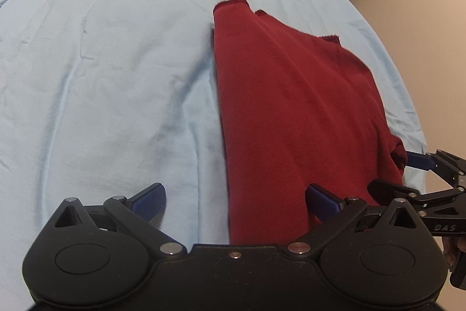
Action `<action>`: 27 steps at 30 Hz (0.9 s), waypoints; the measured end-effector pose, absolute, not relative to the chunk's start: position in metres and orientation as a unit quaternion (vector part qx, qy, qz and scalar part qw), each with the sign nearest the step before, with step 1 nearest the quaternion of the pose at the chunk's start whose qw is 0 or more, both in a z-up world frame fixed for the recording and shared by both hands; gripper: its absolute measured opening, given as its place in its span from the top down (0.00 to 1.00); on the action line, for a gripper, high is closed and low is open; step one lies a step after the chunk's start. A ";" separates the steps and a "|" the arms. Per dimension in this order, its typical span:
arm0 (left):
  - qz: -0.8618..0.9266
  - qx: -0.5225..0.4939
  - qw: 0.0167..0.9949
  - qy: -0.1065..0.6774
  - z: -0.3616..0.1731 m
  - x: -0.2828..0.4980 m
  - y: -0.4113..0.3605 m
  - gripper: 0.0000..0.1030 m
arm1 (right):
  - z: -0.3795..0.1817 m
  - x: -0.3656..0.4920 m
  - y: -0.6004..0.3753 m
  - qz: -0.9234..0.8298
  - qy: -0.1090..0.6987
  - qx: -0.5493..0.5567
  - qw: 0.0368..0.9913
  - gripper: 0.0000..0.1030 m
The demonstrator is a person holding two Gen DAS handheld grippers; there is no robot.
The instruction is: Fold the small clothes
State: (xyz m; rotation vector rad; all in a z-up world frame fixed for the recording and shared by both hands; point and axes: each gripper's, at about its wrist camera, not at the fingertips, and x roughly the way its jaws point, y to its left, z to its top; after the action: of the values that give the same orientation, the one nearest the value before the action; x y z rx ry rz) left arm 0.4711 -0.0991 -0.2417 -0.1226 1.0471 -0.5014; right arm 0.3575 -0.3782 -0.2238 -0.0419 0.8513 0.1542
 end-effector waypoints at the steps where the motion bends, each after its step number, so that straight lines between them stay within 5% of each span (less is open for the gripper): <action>1: -0.237 -0.062 0.836 0.491 -0.239 0.473 -0.098 0.01 | -0.217 0.356 -0.383 0.077 0.408 -0.007 0.910 0.12; 11: -0.233 -0.085 0.845 0.473 -0.223 0.512 -0.111 0.01 | -0.203 0.404 -0.442 0.020 0.371 0.162 0.914 0.06; 27: -0.234 -0.089 0.826 0.504 -0.245 0.532 -0.126 0.01 | -0.236 0.441 -0.464 0.028 0.385 0.229 0.893 0.11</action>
State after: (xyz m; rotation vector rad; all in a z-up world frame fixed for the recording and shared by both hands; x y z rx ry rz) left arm 0.5316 -0.1264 -0.2453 -0.1896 1.0717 -0.4965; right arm 0.4411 -0.4640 -0.2364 0.4757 0.7992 0.0576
